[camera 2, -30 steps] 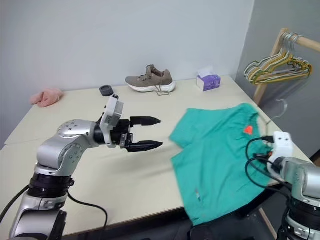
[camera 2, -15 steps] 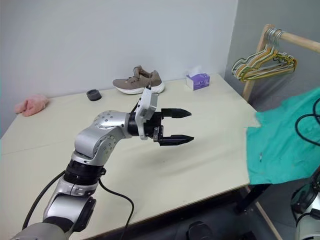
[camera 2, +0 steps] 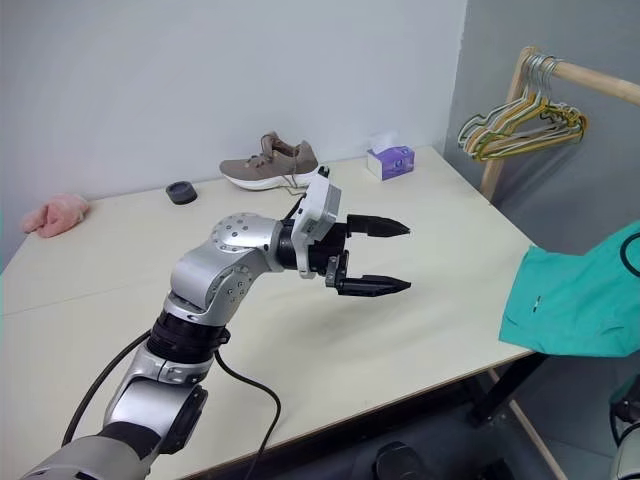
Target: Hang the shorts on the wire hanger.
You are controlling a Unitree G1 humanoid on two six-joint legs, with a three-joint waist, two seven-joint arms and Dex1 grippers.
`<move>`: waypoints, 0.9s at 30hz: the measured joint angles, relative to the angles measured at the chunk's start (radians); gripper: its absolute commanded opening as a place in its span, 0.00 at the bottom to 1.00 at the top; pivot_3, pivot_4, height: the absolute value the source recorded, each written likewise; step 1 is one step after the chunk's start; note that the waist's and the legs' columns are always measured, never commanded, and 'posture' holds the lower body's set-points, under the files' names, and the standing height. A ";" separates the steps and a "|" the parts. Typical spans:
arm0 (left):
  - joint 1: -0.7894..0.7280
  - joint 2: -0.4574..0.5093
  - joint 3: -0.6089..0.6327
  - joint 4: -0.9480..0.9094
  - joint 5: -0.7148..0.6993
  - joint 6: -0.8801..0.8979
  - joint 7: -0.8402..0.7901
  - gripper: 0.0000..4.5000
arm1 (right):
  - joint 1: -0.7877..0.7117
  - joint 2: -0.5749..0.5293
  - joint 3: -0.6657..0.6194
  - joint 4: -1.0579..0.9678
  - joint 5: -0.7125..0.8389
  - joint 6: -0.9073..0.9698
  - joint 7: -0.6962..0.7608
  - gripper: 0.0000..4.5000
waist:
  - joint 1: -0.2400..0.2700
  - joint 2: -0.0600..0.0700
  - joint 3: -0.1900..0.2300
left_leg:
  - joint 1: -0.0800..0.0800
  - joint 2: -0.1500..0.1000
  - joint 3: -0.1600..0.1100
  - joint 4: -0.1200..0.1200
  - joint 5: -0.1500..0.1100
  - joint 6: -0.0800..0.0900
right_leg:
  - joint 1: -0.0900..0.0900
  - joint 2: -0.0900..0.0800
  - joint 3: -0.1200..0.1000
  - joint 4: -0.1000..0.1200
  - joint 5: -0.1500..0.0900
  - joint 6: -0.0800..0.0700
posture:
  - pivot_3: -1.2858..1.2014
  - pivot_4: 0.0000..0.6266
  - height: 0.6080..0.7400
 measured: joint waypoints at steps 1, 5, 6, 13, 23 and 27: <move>-0.007 -0.001 0.000 0.000 -0.003 0.004 -0.005 0.99 | -0.001 -0.013 0.011 0.022 0.005 -0.007 0.007 0.00 | -0.001 0.000 0.000 | 0.000 0.000 0.000 0.000 0.000 0.000 | 0.000 0.000 0.000 0.000 0.000 0.000 | 0.37 0.00 1.00; -0.044 -0.016 0.000 0.003 -0.020 0.034 -0.021 0.99 | -0.038 -0.063 0.079 0.146 0.010 -0.065 0.040 0.00 | -0.008 0.001 0.000 | 0.002 0.000 0.002 -0.001 0.000 0.000 | 0.001 0.000 0.000 -0.001 -0.001 0.001 | 0.37 0.00 1.00; -0.050 -0.020 -0.001 0.004 -0.021 0.036 -0.023 0.99 | -0.047 -0.077 0.094 0.170 0.010 -0.075 0.051 0.00 | -0.009 0.001 0.000 | 0.002 0.000 0.002 -0.001 0.000 0.000 | 0.001 0.000 0.000 -0.001 -0.001 0.001 | 0.37 0.00 1.00; -0.076 -0.047 -0.006 0.026 -0.024 0.039 -0.044 0.99 | -0.069 -0.129 0.167 0.265 0.017 -0.106 0.105 0.00 | -0.015 0.000 0.001 | 0.008 0.000 0.004 -0.001 -0.001 0.001 | 0.005 0.000 0.001 -0.001 -0.002 0.002 | 0.37 0.00 1.00; -0.119 -0.050 -0.016 0.026 -0.088 0.159 -0.059 0.99 | -0.048 -0.122 0.159 0.240 0.046 -0.083 0.108 0.00 | -0.020 -0.001 0.002 | 0.009 0.000 0.010 -0.001 -0.003 0.002 | 0.005 0.000 0.011 -0.001 -0.003 0.004 | 0.37 0.00 1.00; -0.131 -0.049 -0.015 0.025 -0.122 0.207 -0.055 0.99 | -0.038 -0.118 0.153 0.226 0.057 -0.079 0.107 0.00 | -0.022 -0.002 0.002 | 0.010 0.000 0.012 -0.001 -0.005 0.005 | 0.006 0.000 0.015 -0.001 -0.004 0.006 | 0.37 0.00 1.00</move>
